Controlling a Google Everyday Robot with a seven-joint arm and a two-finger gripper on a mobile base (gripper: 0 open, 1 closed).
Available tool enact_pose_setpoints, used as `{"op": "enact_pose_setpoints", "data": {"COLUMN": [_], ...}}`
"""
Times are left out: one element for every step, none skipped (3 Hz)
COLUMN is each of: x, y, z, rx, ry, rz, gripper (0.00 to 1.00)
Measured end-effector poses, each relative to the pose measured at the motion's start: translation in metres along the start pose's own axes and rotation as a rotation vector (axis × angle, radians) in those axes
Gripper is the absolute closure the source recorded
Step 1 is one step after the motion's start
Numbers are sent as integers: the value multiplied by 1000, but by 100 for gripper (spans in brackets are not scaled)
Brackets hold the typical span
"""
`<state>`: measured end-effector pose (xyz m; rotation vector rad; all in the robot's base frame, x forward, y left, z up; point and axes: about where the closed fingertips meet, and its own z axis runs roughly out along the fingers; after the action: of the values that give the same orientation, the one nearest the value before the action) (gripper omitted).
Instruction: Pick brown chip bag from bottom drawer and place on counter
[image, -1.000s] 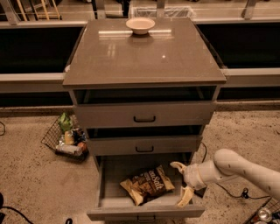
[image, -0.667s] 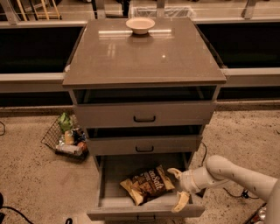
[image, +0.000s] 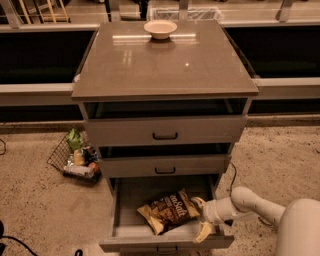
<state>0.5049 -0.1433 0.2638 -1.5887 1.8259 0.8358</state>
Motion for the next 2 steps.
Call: {"op": "enact_pose_setpoints", "data": {"x": [1, 4], "y": [0, -20], "z": [3, 12], "rx": [-1, 36], "ry": [-1, -14], "rz": [1, -23], "gripper": [0, 0]}}
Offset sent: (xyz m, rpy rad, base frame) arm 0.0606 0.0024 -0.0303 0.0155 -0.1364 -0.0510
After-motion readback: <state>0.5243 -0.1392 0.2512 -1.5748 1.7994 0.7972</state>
